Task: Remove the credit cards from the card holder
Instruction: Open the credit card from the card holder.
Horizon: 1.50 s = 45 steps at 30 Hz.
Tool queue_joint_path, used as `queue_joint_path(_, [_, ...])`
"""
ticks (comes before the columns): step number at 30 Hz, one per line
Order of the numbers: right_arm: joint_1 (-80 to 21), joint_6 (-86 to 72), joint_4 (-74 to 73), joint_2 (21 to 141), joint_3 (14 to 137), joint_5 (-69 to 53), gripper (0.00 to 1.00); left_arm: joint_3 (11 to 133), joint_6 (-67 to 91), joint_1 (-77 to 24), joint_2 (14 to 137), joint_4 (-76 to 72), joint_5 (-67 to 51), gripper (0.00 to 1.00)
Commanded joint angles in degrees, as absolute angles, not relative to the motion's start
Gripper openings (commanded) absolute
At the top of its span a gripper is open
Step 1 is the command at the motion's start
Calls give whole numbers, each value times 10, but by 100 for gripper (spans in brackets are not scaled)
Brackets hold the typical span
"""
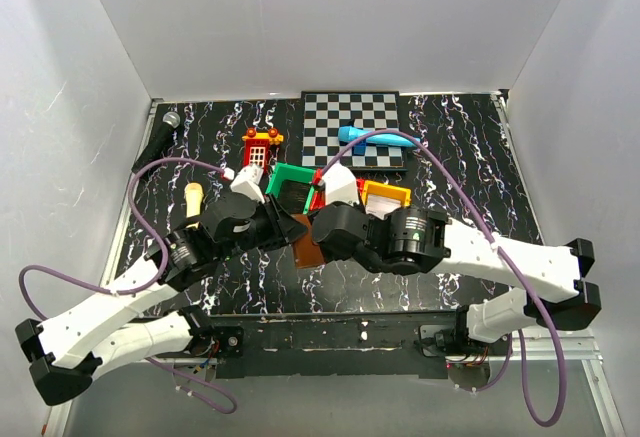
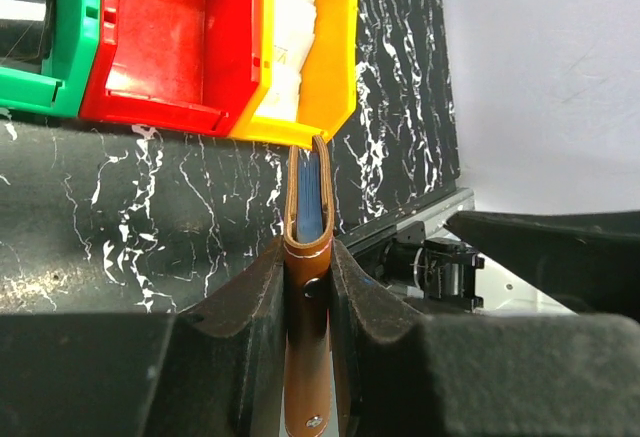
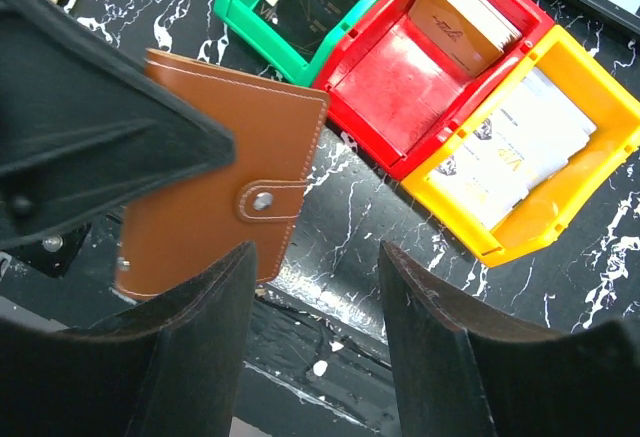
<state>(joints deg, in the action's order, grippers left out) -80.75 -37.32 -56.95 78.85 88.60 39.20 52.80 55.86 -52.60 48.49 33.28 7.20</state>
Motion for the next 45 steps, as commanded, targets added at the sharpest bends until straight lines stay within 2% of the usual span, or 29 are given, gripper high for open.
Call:
queue_joint_path(1, [-818, -377, -558, 823, 942, 418, 59, 555, 573, -541, 497, 348, 105, 0])
queue_joint_path(18, [-818, -396, -575, 879, 958, 410, 53, 571, 613, -562, 496, 364, 127, 0])
queue_joint_path(27, [-818, -402, -588, 893, 957, 409, 44, 570, 625, -567, 490, 363, 127, 0])
queue_joint_path(40, [-818, -402, -618, 918, 972, 418, 38, 565, 626, -570, 486, 361, 131, 0])
queue_joint_path(45, [-817, -402, -623, 928, 973, 419, 29, 562, 628, -570, 481, 359, 131, 0])
